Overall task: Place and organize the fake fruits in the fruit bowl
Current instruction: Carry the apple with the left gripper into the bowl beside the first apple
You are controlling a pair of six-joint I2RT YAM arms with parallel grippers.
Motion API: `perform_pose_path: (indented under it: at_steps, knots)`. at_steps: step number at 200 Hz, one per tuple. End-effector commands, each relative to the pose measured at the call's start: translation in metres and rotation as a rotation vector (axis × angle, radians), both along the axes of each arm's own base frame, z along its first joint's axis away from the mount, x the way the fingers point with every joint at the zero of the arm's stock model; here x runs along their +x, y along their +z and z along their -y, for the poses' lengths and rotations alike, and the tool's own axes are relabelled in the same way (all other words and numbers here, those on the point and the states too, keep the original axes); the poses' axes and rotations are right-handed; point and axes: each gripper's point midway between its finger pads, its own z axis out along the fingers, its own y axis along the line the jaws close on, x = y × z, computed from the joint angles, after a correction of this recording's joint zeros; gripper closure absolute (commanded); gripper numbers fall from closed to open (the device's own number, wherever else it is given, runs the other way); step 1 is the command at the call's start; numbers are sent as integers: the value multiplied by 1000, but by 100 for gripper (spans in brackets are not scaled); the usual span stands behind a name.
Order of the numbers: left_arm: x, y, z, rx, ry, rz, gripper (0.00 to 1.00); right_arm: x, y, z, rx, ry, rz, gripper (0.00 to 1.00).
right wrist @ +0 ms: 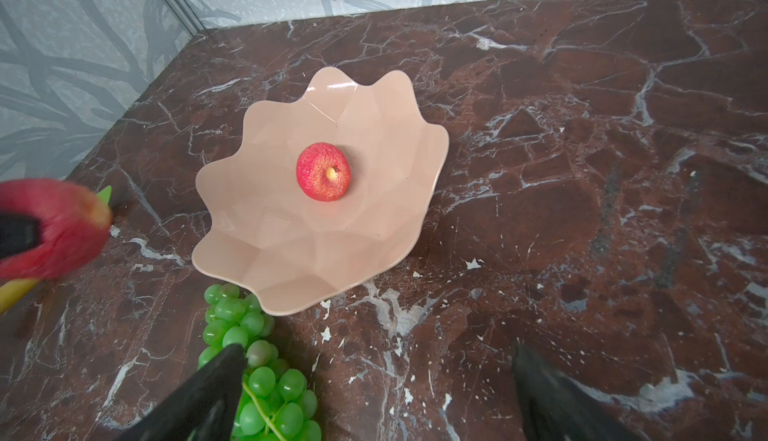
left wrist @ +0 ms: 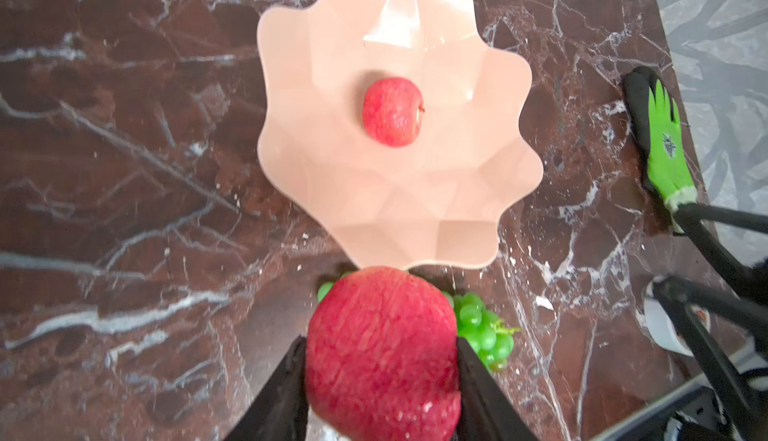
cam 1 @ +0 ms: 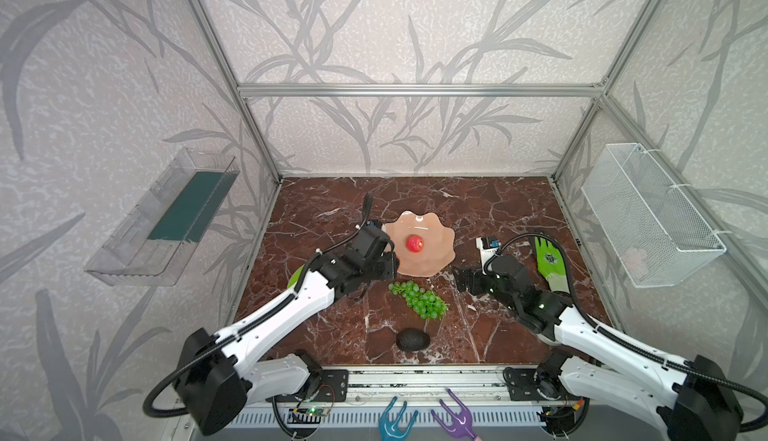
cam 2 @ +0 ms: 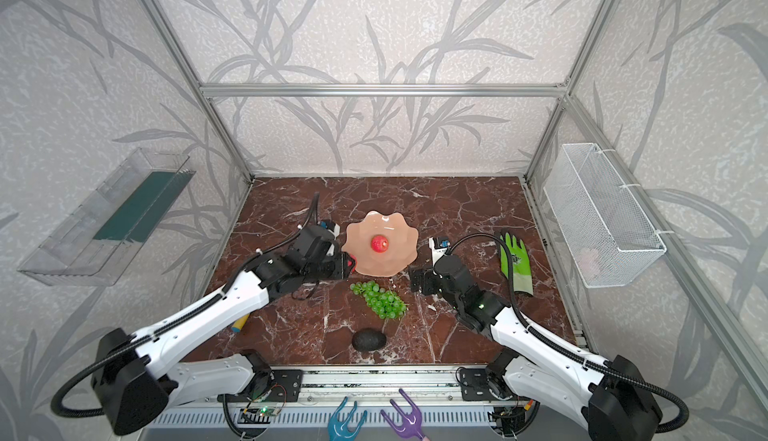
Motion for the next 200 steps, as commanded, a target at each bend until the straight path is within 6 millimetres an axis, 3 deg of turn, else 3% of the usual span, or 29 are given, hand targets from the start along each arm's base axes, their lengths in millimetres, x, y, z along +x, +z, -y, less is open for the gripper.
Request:
perform_pose_path:
  at_steps: [1, 28, 60, 115, 200]
  knots:
    - [31, -1, 6, 107, -60, 17, 55, -7, -4, 12, -19, -25, -6, 1]
    - [63, -12, 9, 203, -36, -15, 55, -14, -3, 21, -11, -39, -4, 1]
    - [84, -33, 12, 295, -47, -60, 55, -21, -3, 31, -14, -59, 7, 1]
    - [92, -70, 24, 328, -87, -157, 55, -21, -5, 34, -32, -64, 14, 1]
    - [94, -101, 31, 351, -98, -239, 55, -20, -4, 33, -39, -62, 18, 1]
